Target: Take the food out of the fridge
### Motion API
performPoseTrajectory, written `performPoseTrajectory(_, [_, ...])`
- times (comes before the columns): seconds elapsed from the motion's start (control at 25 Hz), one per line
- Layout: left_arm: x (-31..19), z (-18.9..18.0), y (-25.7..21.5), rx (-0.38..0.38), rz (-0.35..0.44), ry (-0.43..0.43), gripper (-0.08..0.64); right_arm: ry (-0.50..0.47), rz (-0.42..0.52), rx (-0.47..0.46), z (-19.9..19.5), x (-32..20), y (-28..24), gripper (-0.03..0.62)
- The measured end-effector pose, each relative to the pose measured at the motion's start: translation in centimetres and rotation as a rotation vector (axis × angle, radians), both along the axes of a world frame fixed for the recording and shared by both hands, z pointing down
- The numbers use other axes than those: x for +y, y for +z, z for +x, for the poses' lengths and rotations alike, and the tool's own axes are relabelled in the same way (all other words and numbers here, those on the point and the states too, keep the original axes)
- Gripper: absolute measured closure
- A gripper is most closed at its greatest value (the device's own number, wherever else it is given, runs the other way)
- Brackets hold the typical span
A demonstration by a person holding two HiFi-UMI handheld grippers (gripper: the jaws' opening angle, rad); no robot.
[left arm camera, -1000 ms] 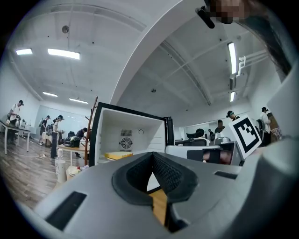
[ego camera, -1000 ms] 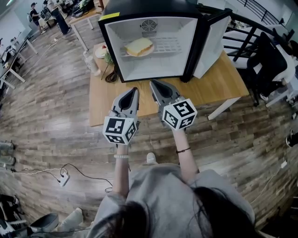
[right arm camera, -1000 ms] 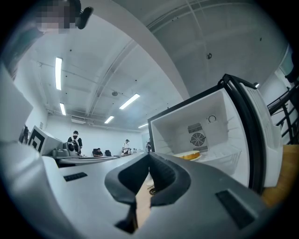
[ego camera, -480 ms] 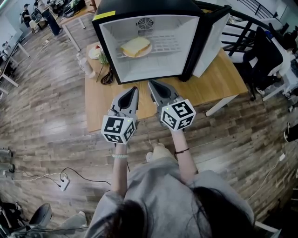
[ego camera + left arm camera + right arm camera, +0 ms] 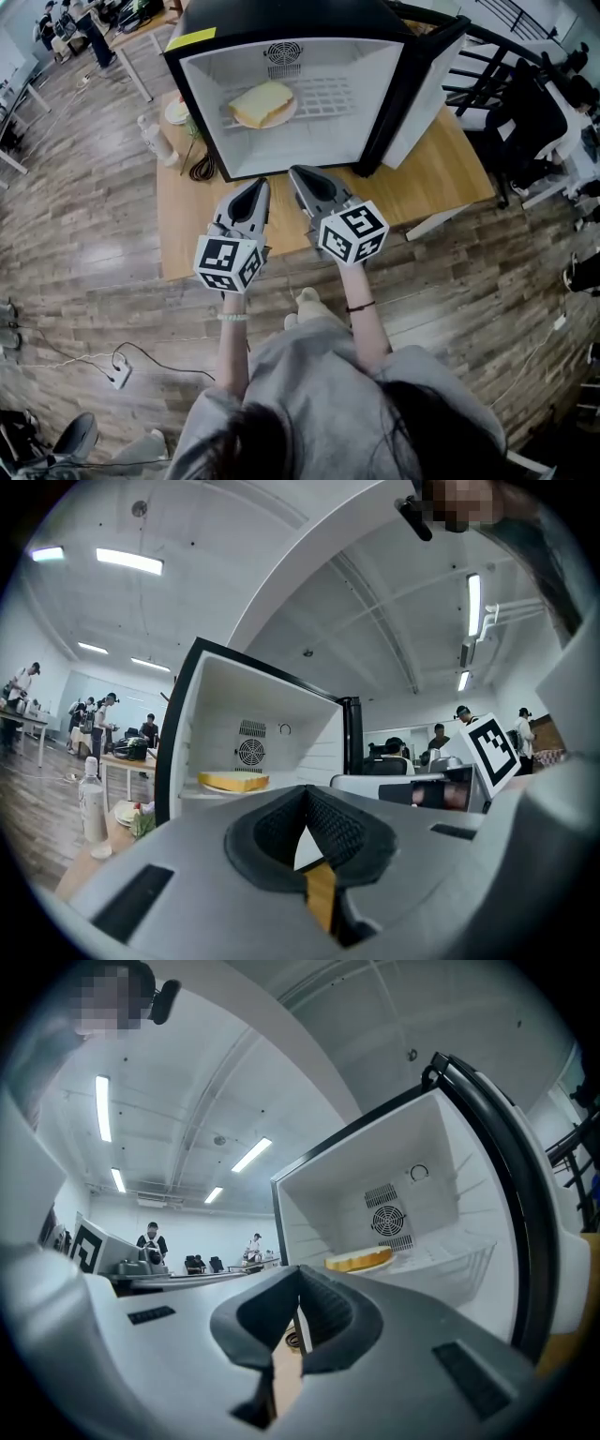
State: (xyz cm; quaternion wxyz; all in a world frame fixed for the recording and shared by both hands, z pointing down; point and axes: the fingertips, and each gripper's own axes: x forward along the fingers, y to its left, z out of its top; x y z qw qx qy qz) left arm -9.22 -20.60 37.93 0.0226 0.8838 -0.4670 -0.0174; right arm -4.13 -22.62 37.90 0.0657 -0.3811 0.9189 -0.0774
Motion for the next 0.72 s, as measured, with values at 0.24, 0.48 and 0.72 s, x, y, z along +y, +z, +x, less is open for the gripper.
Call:
performPoseTrajectory(0.24, [-2.9, 0.2, -0.3, 0.003, -0.010, -0.022, 0.552, -0.046, -0.036, -0.039, 0.3, -3.4, -0.5, 0.583])
performPoseTrajectory(0.48, [-5.2, 0.1, -0.1, 0.013, -0.030, -0.056, 0.552, -0.086, -0.062, -0.080, 0.2, -5.9, -1.0, 0.583])
performPoseTrajectory(0.72, [-5.8, -0.5, 0.5, 0.015, -0.048, -0.080, 0.552, -0.038, -0.134, -0.191, 0.7, -7.4, 0.0, 0.583])
